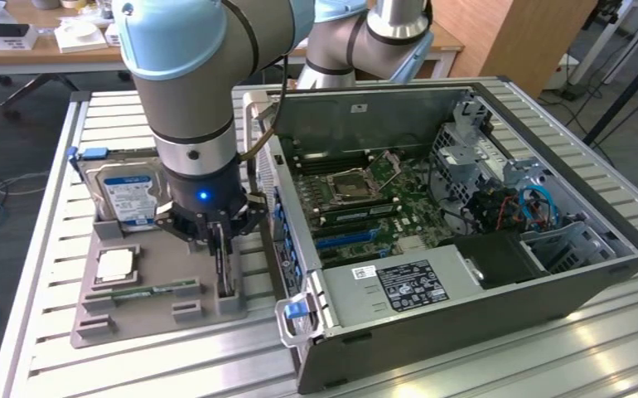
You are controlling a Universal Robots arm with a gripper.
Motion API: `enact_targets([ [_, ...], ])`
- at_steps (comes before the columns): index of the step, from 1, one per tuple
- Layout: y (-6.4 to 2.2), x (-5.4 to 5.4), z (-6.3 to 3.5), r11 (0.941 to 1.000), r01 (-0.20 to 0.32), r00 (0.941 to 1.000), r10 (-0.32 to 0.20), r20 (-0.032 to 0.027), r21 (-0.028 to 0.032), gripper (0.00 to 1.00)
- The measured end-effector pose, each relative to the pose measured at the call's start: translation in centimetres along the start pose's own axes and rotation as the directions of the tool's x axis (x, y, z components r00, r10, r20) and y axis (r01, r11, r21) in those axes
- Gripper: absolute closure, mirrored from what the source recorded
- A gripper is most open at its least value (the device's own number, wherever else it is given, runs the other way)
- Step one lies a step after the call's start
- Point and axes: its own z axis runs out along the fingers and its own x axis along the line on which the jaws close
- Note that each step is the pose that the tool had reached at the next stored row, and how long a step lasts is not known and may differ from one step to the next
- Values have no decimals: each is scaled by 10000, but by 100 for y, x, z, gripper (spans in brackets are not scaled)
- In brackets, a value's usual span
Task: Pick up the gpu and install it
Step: 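Pick up the gpu and move the gpu toward the slot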
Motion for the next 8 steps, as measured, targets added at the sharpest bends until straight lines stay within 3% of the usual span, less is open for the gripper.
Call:
enact_targets([
  [8,-1,9,0,10000,1,10000,-1,3,-3,74],
])
